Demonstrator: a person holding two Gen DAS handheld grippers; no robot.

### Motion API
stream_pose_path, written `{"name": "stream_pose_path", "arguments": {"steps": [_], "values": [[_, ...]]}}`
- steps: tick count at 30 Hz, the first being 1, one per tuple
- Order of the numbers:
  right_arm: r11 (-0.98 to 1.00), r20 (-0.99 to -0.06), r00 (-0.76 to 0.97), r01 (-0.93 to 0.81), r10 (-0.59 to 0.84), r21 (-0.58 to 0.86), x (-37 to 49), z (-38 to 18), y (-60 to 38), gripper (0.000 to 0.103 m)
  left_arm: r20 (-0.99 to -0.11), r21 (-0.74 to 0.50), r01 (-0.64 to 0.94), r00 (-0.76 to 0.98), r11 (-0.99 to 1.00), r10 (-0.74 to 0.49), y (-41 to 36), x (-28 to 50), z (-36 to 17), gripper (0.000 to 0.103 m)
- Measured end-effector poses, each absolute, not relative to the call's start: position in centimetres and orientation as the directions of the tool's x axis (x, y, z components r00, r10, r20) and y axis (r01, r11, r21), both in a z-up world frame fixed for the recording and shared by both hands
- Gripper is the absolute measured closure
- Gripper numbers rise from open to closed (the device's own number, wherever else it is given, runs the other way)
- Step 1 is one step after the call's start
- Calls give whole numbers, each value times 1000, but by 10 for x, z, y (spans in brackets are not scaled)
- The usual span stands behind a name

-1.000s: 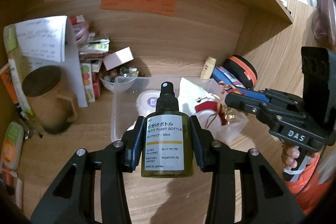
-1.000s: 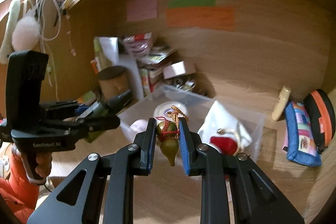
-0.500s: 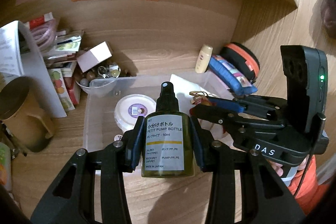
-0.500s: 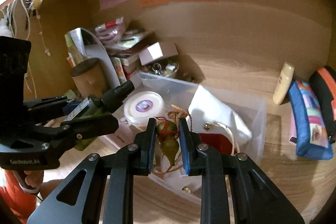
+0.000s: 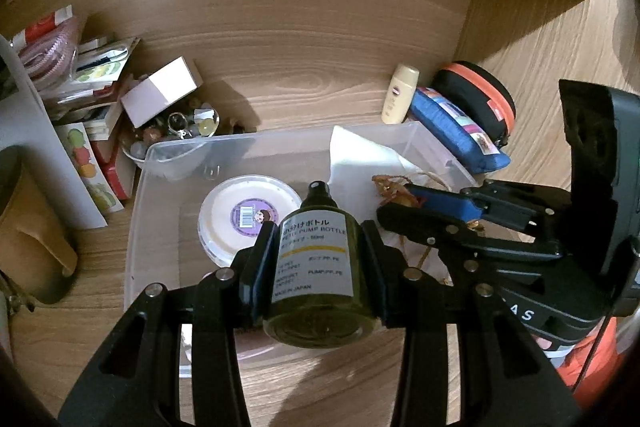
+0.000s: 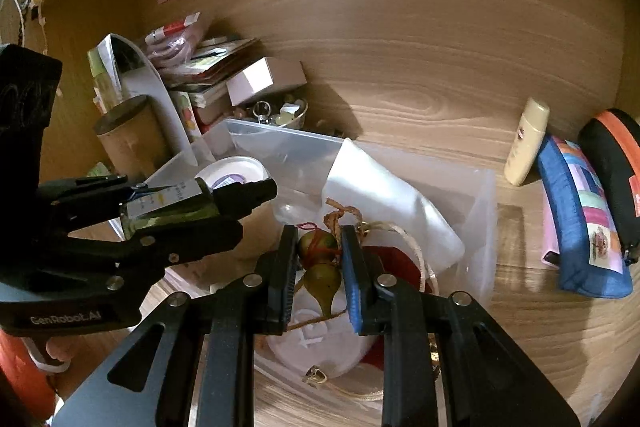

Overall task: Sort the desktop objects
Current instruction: 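Carry the pump bottle and gourd ornament over the clear plastic box, then open the left tool to drop the bottle while the right tool releases the ornament into the box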

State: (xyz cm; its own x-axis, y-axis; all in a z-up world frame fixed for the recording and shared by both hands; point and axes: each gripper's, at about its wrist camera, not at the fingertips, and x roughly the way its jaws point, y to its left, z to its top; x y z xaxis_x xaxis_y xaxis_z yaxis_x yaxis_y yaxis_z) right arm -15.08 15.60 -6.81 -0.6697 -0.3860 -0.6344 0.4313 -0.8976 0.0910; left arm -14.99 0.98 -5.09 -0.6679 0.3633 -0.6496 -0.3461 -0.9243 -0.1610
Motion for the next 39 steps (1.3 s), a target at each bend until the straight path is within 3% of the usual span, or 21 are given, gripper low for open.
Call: {"name": "stream_pose_path", "arguments": {"steps": [11, 18, 25, 30, 32, 39], "values": [[-900, -647, -671, 431, -363, 58, -150, -74, 151, 83, -646, -119, -351, -683, -929, 341, 16, -149, -52, 62], [-899, -645, -675, 437, -358, 41, -148, -72, 150, 82, -636, -142, -350, -684, -926, 356, 13, -148, -52, 56], [-909, -624, -708, 416, -332, 11, -144, -67, 153, 63, -618, -176, -356, -686, -918, 385, 7, -145, -48, 52], [-907, -612, -715, 422, -336, 5, -141, -65, 154, 47, -585, -200, -354, -705, -914, 401, 1, -140, -43, 37], [-906, -606, -721, 424, -336, -3, -139, -65, 153, 39, -573, -192, -357, -716, -914, 400, 0, -137, -41, 37], [-909, -609, -721, 416, -331, 2, -140, -65, 155, 34, -560, -184, -337, -736, -923, 381, -3, -134, -38, 30]]}}
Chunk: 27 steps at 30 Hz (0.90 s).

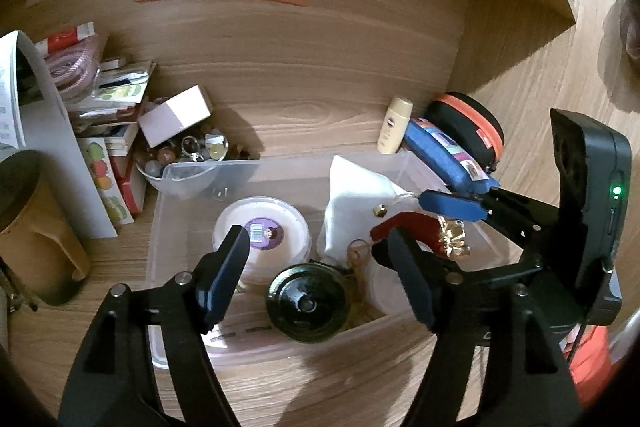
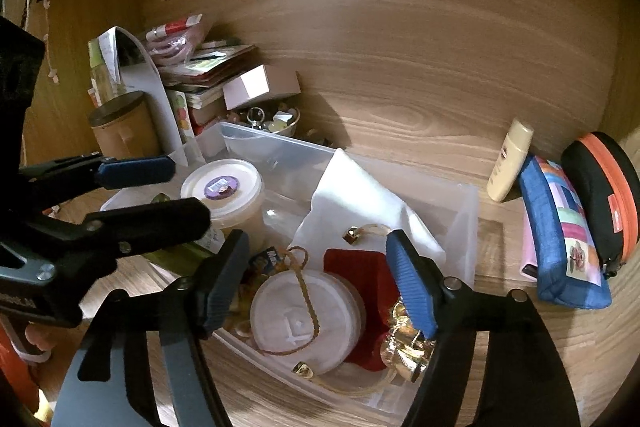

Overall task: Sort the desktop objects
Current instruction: 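Open the left tool to drop the bottle while the right tool releases the ornament into the box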

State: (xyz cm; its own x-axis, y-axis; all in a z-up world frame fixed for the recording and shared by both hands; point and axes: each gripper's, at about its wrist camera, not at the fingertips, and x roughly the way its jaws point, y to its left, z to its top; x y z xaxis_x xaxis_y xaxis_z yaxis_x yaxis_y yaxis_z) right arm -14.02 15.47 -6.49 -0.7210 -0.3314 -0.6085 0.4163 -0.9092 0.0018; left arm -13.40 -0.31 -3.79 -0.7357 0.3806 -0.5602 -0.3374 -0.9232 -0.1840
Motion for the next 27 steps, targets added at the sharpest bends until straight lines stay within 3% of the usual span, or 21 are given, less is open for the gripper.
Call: {"name": "stream_pose_path", "arguments": {"steps": [5, 9, 14, 27], "values": [[-912, -610, -724, 410, -322, -5, -139, -63, 155, 22, -553, -177, -315, -752, -932, 359, -7, -133, -36, 18], [-916, -602, -734, 400, -314, -11, -133, -58, 157, 18, -546, -171, -295, -766, -940, 339, -10, -131, -34, 8], [-933, -601, -747, 359, -283, -8, -123, -55, 168, 5, -564, -102, -250, -783, -963, 263, -4, -125, -31, 5], [-968, -546, -816, 248, -192, -31, -85, -34, 197, 0, -454, -7, -208, -871, -978, 188, -1, -67, 3, 1]]}}
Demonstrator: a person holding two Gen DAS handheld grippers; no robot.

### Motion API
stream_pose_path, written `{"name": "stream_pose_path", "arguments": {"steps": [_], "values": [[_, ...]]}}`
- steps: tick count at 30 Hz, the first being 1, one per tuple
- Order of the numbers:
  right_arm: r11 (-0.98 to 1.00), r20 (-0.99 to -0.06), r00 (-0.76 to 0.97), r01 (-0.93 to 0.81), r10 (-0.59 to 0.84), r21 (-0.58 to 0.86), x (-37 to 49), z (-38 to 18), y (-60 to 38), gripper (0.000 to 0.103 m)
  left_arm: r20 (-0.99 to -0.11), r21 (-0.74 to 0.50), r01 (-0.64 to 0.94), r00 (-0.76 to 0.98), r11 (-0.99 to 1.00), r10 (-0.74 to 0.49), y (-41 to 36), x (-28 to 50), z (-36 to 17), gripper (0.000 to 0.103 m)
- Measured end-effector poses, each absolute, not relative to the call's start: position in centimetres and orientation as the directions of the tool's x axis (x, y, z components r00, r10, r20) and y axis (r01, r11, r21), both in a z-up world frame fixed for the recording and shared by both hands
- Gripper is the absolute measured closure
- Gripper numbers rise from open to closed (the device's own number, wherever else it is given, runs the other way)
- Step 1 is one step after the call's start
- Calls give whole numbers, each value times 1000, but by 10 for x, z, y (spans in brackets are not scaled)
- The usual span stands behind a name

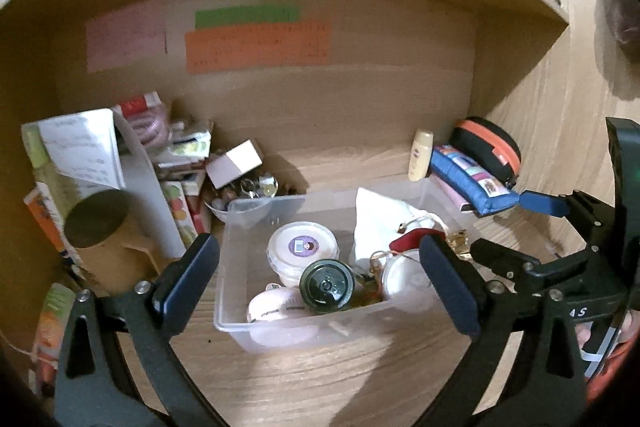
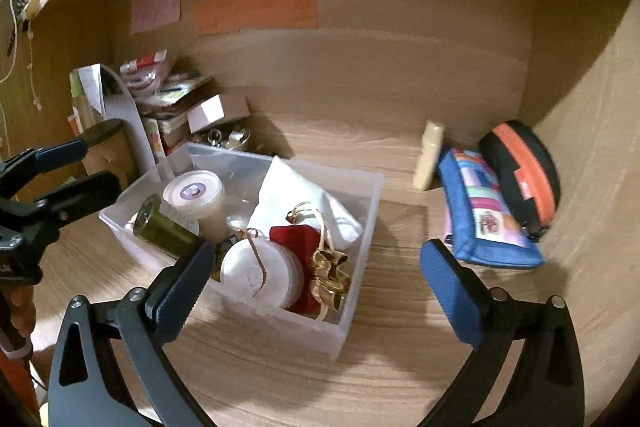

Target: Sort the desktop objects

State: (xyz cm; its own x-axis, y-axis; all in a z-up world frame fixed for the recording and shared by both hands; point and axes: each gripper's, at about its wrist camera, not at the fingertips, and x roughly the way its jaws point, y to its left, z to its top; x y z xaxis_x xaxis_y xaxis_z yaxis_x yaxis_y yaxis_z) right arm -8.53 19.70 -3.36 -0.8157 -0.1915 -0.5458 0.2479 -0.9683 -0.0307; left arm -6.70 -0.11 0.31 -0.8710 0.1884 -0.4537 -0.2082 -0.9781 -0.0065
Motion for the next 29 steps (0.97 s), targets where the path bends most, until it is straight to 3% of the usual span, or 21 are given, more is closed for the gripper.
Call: {"name": "stream_pose_path", "arguments": {"steps": [15, 29], "values": [[-969, -422, -883, 245, -207, -37, -30, -2, 198, 0, -466, -27, -151, -872, -988, 146, 4, -34, 0, 1], [-969, -442, -872, 245, -209, -23, -26, -9, 205, 0, -464, -36, -161, -871, -986, 160, 7, -26, -7, 1]]}}
